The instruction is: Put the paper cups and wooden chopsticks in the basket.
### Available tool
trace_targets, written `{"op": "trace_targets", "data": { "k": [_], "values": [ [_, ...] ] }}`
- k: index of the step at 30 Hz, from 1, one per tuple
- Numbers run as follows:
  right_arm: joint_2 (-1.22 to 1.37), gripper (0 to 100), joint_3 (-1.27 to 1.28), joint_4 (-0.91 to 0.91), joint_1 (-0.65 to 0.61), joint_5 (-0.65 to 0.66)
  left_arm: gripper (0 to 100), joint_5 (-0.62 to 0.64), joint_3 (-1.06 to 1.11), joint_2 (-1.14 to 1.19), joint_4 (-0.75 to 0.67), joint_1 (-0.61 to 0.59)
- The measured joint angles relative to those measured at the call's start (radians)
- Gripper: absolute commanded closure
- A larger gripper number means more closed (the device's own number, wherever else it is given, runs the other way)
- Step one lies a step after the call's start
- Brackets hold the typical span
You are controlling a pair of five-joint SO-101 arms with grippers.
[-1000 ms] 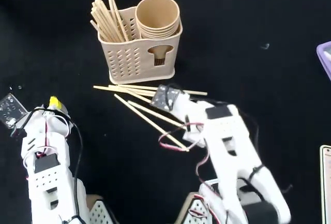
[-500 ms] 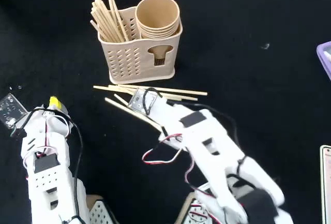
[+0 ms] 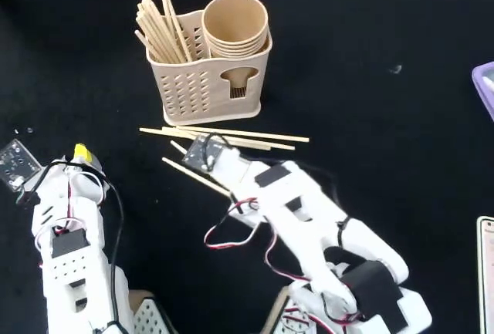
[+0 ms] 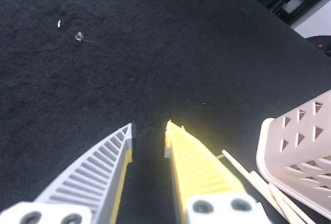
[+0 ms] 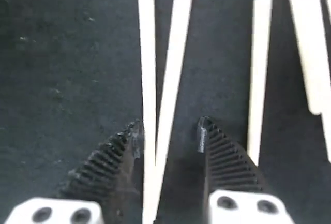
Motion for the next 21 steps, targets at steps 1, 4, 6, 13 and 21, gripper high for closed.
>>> {"op": "trace_targets", "data": {
  "k": [1,4,6,13,21],
  "values": [
    [0.0,84.8,0.0,0.0,-0.015,0.0,88,0.0,0.0,0.0,0.0,0.0],
    [0.002,85.1,0.0,-0.003,-0.032,0.0,88,0.0,0.0,0.0,0.0,0.0],
    [0.002,85.1,0.0,-0.003,-0.035,0.0,88,0.0,0.0,0.0,0.0,0.0],
    [0.002,79.2,0.0,-0.003,-0.035,0.0,88,0.0,0.0,0.0,0.0,0.0],
    [0.098,81.9,-0.052,-0.002,-0.044,-0.002,88,0.0,0.0,0.0,0.0,0.0]
  ]
}}
